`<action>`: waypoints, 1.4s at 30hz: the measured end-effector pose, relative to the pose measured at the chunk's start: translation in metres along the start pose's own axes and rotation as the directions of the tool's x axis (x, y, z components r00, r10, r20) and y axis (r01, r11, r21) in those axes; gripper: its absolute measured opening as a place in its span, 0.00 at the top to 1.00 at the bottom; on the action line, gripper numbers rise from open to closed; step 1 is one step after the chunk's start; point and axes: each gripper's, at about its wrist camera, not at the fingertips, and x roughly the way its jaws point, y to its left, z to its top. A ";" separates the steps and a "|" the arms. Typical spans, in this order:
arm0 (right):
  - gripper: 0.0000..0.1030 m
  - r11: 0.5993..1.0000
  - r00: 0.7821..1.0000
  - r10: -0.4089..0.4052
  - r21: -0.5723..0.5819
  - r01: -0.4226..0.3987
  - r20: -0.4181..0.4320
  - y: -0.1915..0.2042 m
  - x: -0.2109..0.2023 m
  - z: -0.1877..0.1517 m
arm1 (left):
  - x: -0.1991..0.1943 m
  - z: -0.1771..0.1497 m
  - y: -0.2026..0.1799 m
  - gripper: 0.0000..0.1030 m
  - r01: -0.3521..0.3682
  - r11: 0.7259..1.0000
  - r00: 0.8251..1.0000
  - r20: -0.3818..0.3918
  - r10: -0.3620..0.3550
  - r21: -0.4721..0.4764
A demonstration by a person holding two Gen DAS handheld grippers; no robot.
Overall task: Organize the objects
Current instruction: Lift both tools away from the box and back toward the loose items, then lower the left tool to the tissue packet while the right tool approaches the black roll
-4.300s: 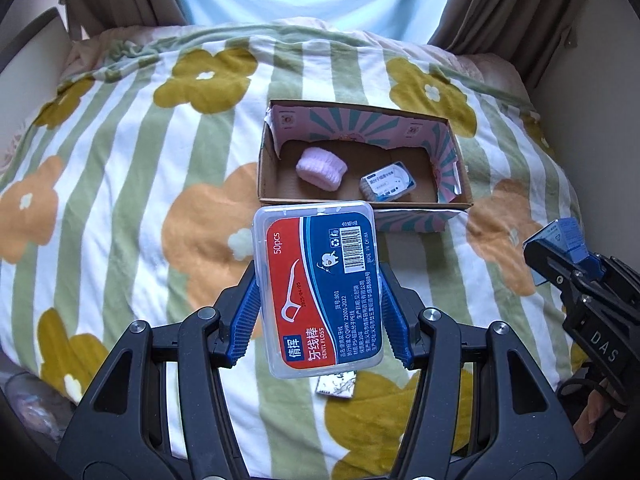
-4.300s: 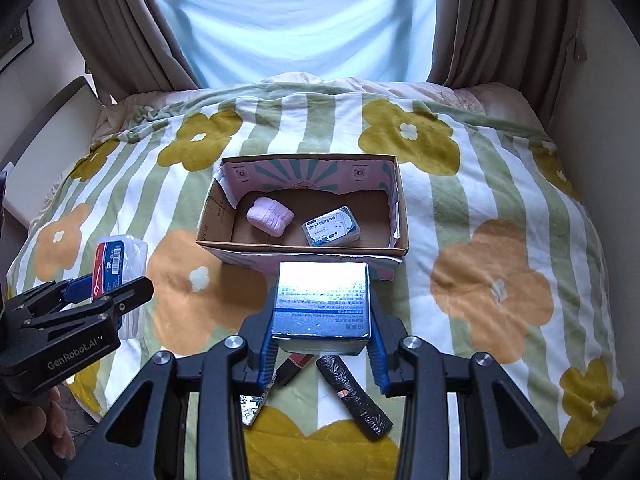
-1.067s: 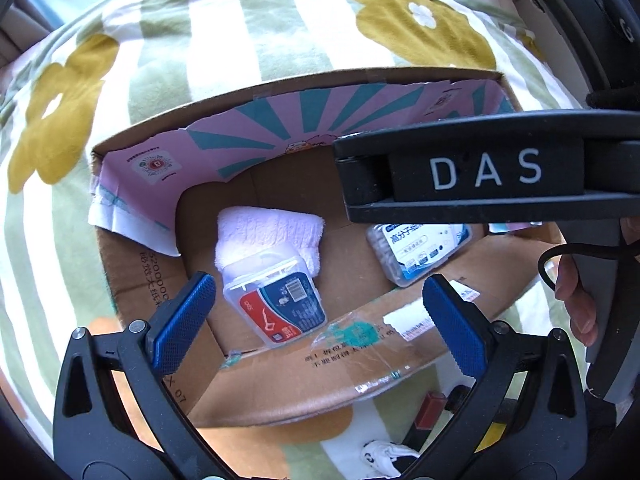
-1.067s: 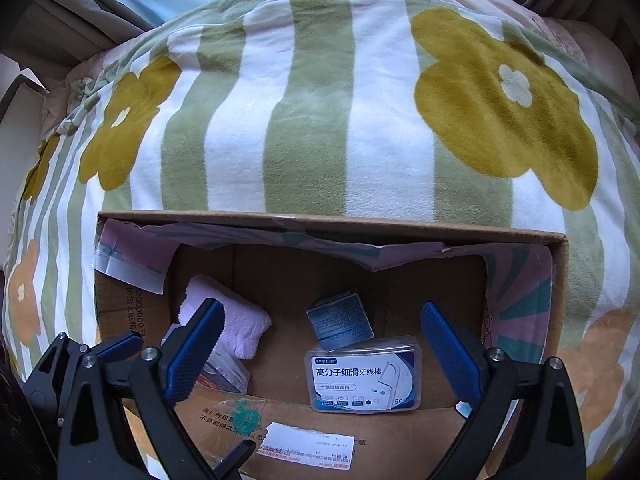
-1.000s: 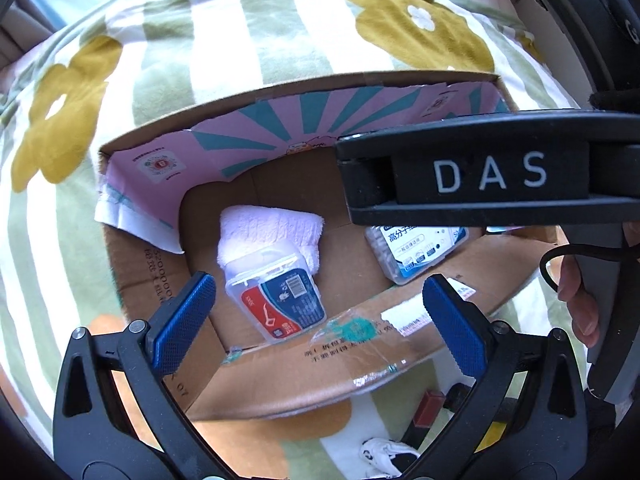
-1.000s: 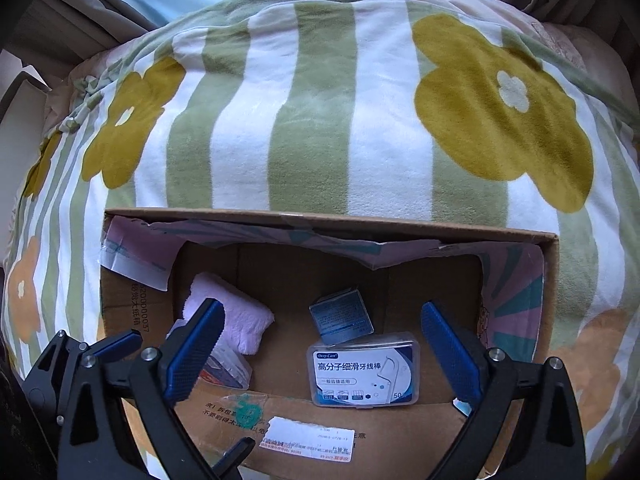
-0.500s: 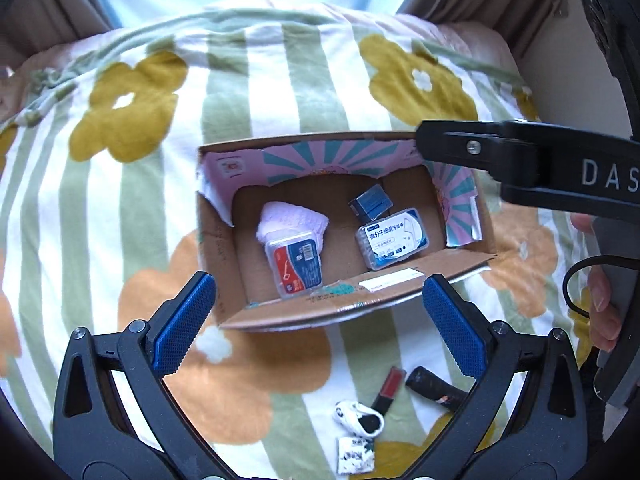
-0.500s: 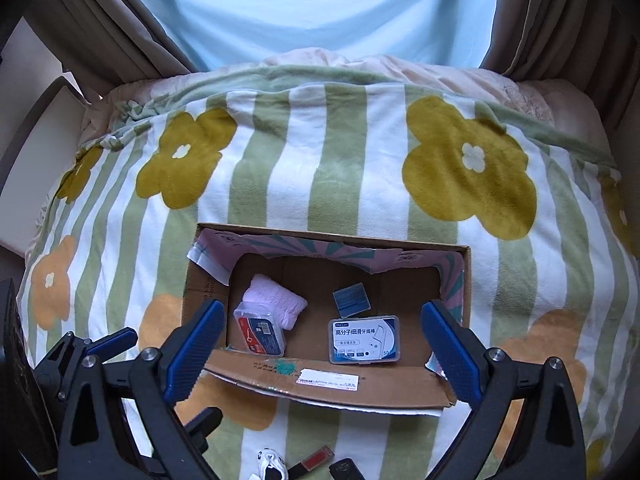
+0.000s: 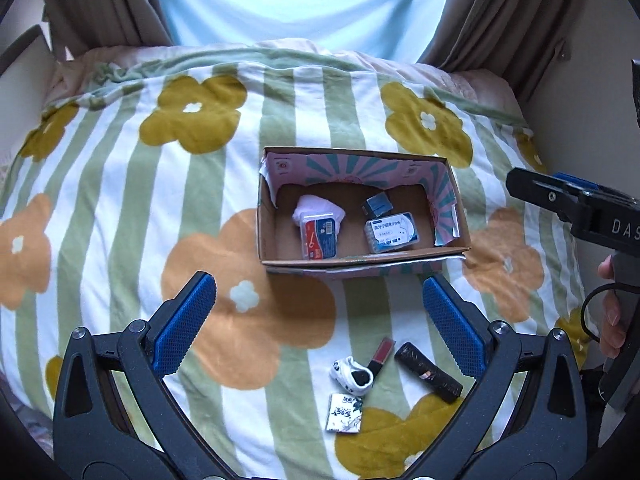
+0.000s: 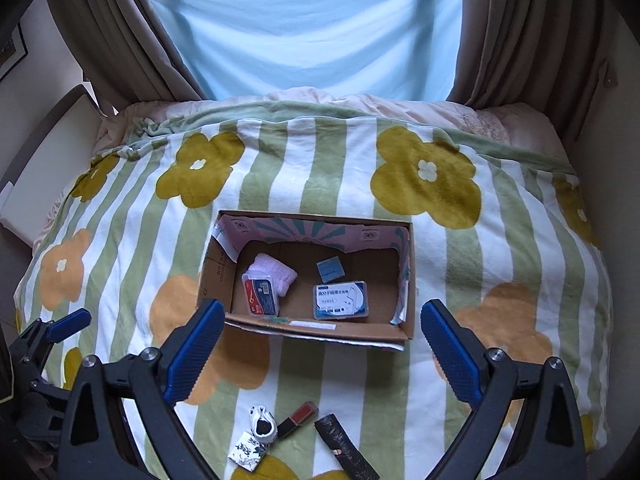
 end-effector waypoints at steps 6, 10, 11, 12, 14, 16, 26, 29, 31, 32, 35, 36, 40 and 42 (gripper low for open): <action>0.05 0.999 0.998 -0.051 -0.003 0.051 0.039 -0.003 -0.026 -0.055 | -0.019 -0.039 0.000 0.00 -0.030 0.999 1.000 0.003 0.030 -0.012; 0.05 0.998 0.996 -0.052 0.036 0.050 0.070 -0.007 -0.043 -0.080 | -0.026 -0.057 -0.002 0.00 -0.034 0.999 0.999 0.012 0.034 0.000; 0.05 0.998 0.996 -0.052 0.042 0.049 0.073 -0.008 -0.046 -0.084 | -0.027 -0.060 -0.002 0.00 -0.031 1.000 0.999 0.015 0.031 0.001; 0.05 0.998 0.996 -0.050 0.046 0.047 0.074 -0.008 -0.049 -0.089 | -0.029 -0.064 -0.003 0.00 -0.033 0.999 0.999 0.018 0.033 0.003; 0.05 0.998 0.996 -0.048 0.043 0.045 0.074 -0.009 -0.051 -0.096 | -0.031 -0.069 -0.003 0.00 -0.033 0.999 0.999 0.022 0.033 0.004; 0.05 0.998 0.996 -0.050 0.043 0.047 0.074 -0.010 -0.053 -0.100 | -0.033 -0.073 -0.005 0.00 -0.036 0.999 0.999 0.020 0.035 0.006; 0.05 1.000 0.996 -0.005 0.001 0.004 0.094 -0.011 -0.059 -0.110 | -0.036 -0.074 -0.008 0.00 -0.027 1.000 0.999 0.021 0.027 0.003; 0.05 1.000 0.997 0.014 -0.022 -0.012 0.080 -0.012 -0.054 -0.119 | -0.034 -0.080 -0.012 0.00 -0.027 1.000 1.000 0.013 0.027 0.003; 0.05 0.999 0.997 0.036 -0.042 -0.033 0.072 -0.012 -0.050 -0.125 | -0.031 -0.088 -0.014 0.00 -0.023 1.000 1.000 0.004 0.023 0.002; 0.05 0.998 0.997 0.042 -0.057 -0.038 0.069 -0.012 -0.048 -0.130 | -0.030 -0.092 -0.015 0.00 -0.022 1.000 1.000 -0.001 0.022 0.002; 0.05 0.992 0.996 0.061 -0.111 -0.053 0.064 -0.010 -0.039 -0.143 | -0.021 -0.108 -0.020 0.00 -0.021 1.000 1.000 -0.012 0.021 0.004; 0.05 0.990 0.996 0.067 -0.127 -0.059 0.061 -0.010 -0.034 -0.148 | -0.017 -0.114 -0.021 0.00 -0.021 1.000 1.000 -0.018 0.021 0.004; 0.06 0.982 0.994 0.097 -0.165 -0.089 0.044 -0.013 -0.012 -0.170 | 0.004 -0.139 -0.026 0.00 -0.006 1.000 0.999 -0.038 0.007 0.008; 0.07 0.978 0.994 0.107 -0.181 -0.099 0.035 -0.014 0.000 -0.180 | 0.015 -0.151 -0.029 0.00 -0.001 1.000 0.999 -0.047 0.002 0.011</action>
